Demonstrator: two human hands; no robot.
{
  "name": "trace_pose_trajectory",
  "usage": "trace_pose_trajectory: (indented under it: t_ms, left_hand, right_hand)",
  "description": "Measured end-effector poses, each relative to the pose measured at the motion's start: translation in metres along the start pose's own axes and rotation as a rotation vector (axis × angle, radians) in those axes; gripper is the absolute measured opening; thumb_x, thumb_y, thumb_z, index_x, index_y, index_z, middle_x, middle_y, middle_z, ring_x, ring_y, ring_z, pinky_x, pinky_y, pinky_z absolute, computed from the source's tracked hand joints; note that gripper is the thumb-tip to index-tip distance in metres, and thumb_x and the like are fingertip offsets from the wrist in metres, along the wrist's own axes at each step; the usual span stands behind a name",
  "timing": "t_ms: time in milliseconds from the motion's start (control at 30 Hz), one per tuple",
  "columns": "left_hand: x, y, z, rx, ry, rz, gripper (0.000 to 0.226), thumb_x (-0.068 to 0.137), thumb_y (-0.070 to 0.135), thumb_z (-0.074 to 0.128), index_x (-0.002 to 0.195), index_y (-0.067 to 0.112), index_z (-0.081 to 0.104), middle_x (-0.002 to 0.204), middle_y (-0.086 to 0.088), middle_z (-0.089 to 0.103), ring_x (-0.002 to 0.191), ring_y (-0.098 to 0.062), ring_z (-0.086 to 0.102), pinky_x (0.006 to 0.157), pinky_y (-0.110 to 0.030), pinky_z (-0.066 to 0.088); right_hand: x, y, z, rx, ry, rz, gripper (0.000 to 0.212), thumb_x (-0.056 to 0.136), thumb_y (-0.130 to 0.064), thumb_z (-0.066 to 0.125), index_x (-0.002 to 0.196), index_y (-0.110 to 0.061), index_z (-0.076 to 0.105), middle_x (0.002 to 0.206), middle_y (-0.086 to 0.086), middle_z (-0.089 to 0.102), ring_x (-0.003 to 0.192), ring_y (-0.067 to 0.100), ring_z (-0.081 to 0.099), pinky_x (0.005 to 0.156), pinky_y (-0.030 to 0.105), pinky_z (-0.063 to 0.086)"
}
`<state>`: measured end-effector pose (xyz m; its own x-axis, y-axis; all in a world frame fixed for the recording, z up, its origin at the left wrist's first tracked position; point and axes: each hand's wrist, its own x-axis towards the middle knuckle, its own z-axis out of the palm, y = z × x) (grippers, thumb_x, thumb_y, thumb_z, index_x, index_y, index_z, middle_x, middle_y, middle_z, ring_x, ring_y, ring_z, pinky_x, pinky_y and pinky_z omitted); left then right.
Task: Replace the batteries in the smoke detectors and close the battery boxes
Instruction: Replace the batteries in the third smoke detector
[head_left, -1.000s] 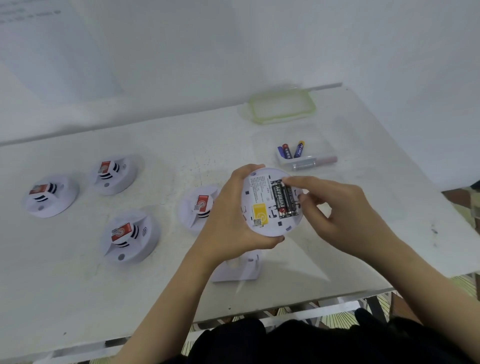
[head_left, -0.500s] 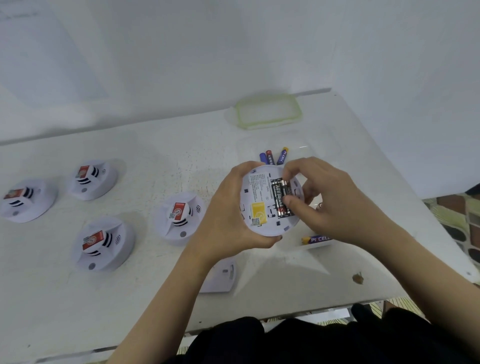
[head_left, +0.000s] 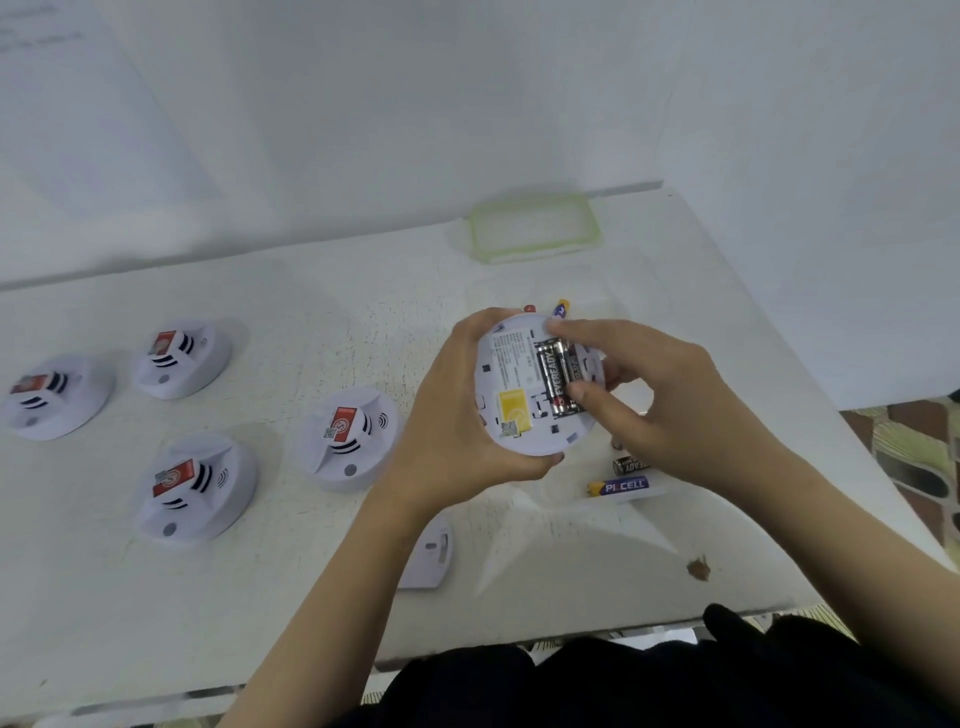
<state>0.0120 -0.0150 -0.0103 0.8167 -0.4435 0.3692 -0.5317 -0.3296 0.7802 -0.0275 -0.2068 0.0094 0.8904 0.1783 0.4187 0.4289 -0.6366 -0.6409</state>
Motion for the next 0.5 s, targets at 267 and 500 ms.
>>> trace_pose_trajectory:
  t_ms: [267, 500]
  left_hand:
    - [0.007, 0.007, 0.002, 0.036, 0.014, 0.014, 0.087, 0.051, 0.042, 0.079, 0.124, 0.048, 0.031, 0.125, 0.01, 0.051, 0.113, -0.01, 0.054, 0.092, -0.036, 0.051]
    - [0.009, 0.004, 0.008, 0.071, -0.005, 0.031, 0.087, 0.053, 0.046, 0.077, 0.126, 0.045, 0.029, 0.125, 0.014, 0.048, 0.112, -0.001, 0.05, 0.093, -0.024, 0.048]
  right_hand:
    - [0.0, 0.001, -0.004, 0.001, 0.039, 0.039, 0.034, 0.082, -0.024, 0.06, 0.116, -0.023, 0.058, 0.094, -0.01, 0.065, 0.073, 0.007, 0.064, 0.064, 0.016, 0.052]
    - [0.002, 0.003, -0.011, 0.02, -0.054, 0.046, 0.032, 0.087, -0.017, 0.061, 0.106, -0.035, 0.042, 0.092, -0.017, 0.064, 0.078, 0.001, 0.063, 0.069, 0.023, 0.05]
